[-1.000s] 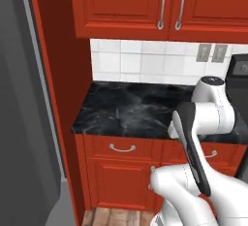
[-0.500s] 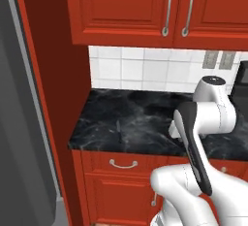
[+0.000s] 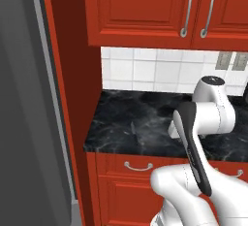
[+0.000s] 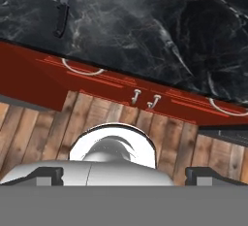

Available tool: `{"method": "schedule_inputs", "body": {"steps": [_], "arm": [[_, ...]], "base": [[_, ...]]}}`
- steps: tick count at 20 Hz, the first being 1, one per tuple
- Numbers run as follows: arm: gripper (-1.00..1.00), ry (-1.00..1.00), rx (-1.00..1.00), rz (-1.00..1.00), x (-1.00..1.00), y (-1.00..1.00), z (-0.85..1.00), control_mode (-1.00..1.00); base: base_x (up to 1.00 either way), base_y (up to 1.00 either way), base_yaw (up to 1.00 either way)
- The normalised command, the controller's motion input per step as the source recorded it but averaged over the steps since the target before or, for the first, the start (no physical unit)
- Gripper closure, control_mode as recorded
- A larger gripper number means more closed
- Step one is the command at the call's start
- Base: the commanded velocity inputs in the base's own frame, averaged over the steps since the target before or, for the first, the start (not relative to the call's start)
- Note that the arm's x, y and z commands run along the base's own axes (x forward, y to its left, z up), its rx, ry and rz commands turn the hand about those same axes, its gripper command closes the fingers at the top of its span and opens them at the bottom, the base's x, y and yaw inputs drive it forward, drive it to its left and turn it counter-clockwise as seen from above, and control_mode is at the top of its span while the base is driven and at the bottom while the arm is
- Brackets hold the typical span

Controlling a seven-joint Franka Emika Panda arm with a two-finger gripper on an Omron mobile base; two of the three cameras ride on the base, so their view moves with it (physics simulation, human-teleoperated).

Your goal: Retrieve the butter from the fridge and place it on a plate on the dining table. Then retrieve the butter knife by the fridge and place it near the plate.

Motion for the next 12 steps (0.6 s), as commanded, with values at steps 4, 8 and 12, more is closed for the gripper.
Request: {"method": "schedule_inputs", "body": {"steps": [4,8,12], "arm": [[-1.0,0.0,0.0,0.0,0.0,0.0,0.0,1.0],[-1.0,0.0,0.0,0.0,0.0,0.0,0.0,1.0],[-1.0,0.0,0.0,0.0,0.0,0.0,0.0,1.0]], "base": [[0.33,0.0,0.0],[0.43,0.0,0.0],[0.46,0.03,0.0]]}}
